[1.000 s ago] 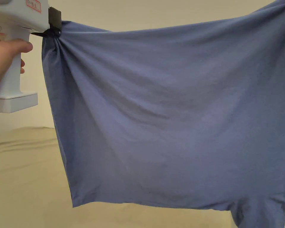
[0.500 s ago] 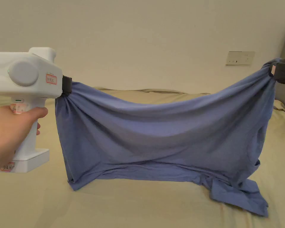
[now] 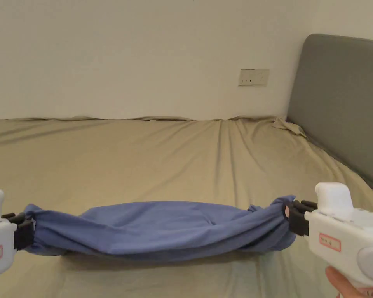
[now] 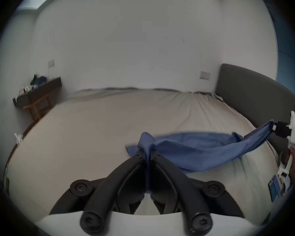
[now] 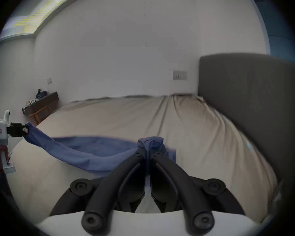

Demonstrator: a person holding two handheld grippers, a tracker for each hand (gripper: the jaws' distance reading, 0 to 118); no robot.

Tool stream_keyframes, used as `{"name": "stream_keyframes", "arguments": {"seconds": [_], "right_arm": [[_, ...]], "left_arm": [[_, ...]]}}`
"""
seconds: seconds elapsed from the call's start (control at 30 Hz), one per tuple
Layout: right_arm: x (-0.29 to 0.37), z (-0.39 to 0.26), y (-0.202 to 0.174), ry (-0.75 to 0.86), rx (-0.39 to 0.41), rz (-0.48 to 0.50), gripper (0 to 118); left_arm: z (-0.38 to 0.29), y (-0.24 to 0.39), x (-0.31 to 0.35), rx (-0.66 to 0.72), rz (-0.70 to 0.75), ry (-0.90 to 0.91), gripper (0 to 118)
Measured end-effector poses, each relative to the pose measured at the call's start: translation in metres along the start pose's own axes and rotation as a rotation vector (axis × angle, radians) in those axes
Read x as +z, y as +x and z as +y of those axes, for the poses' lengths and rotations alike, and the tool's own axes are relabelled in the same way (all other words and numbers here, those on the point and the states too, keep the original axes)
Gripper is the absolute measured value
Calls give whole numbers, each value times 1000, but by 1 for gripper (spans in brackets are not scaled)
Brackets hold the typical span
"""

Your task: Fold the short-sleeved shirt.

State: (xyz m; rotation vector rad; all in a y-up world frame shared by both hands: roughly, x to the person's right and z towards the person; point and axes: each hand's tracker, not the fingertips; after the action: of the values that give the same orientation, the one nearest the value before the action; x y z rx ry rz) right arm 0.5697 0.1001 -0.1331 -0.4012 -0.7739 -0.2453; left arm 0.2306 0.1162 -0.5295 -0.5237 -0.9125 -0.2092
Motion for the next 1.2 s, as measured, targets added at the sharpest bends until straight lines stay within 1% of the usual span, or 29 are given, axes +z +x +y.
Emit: {"name": "stream_keyframes", "arguments": {"seconds": [0.1,0.13,0.2,0.27,0.4,0.47,0.5,0.57,0.6,0.67,0.77,0.87,0.9,0.93,0.97,1.0,1.03,1.07,1.1,1.17,1.2], "right_arm": [[43,-63,3,-48,-14,9,6],[58,-82,3,-63,-20,-5,6],[91,-112,7,-72,-24,-1,6],[126,-130,9,-59,-31,-9,6],[191,-145,23,-21,-78,-16,6],[214,-152,34,-20,-88,-10,6],[225,-156,37,-21,-86,-27,6],[246,-164,42,-19,-95,-32,6],[255,-170,45,-25,-112,-36,6],[266,-182,45,-51,-120,-42,6],[270,-202,46,-100,-111,-52,6],[262,-217,43,-148,-109,-58,6],[260,-220,42,-158,-98,-70,6],[258,-220,40,-162,-99,-71,6],[256,-219,40,-175,-100,-71,7],[254,-216,40,-208,-99,-74,23],[254,-212,40,-236,-93,-73,75],[255,-208,40,-269,-99,-63,104],[260,-204,38,-263,-95,-43,111],[281,-190,28,-191,-94,-59,111],[292,-181,21,-189,-99,-55,111]], "left_arm": [[-56,12,37,22,1,-19,1],[-72,14,49,42,-1,-37,1],[-101,21,76,51,-4,-64,1],[-125,27,104,39,26,-75,1],[-160,18,154,35,57,-102,1],[-171,15,177,36,67,-123,1],[-178,14,188,41,65,-140,1],[-194,17,208,10,68,-176,1],[-203,20,216,-23,82,-202,1],[-220,25,221,-67,96,-238,1],[-240,30,216,-54,75,-306,1],[-249,30,204,-77,78,-333,1],[-248,29,201,-76,77,-338,4],[-247,27,200,-70,71,-339,24],[-246,27,201,-56,74,-342,63],[-244,25,202,-36,89,-342,91],[-241,23,207,-27,93,-340,93],[-237,21,216,-9,89,-304,92],[-232,20,228,5,100,-296,93],[-218,21,254,-8,138,-252,93],[-210,22,270,-34,156,-218,93]]}}
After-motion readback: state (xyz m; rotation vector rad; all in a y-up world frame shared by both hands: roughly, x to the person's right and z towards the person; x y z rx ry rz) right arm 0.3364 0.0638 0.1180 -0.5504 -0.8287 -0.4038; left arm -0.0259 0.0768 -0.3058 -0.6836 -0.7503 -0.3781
